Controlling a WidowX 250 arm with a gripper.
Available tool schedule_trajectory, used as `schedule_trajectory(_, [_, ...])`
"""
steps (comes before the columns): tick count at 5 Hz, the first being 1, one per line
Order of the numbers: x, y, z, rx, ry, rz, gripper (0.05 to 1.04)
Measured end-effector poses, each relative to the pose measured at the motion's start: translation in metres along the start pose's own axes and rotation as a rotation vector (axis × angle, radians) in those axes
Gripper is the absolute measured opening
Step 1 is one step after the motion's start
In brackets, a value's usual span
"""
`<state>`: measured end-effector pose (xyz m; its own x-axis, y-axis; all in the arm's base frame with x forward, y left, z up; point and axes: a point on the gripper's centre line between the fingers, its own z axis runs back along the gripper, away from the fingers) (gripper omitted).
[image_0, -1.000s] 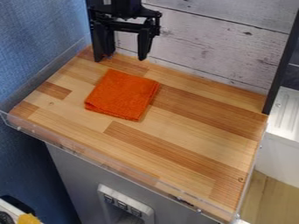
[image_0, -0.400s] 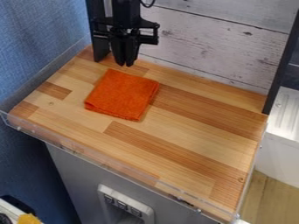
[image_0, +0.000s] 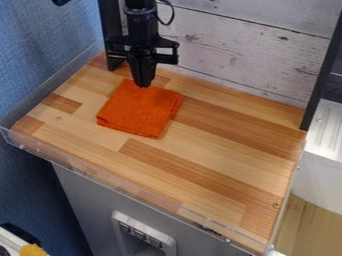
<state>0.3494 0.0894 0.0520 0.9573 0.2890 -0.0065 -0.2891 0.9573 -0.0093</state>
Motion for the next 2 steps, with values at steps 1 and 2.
schedule_trajectory(1, [0.002, 0.000, -0.012, -0.004, 0.005, 0.006, 0.059])
schedule_trajectory(2, [0.006, 0.000, -0.023, -0.002, 0.002, 0.010, 0.058])
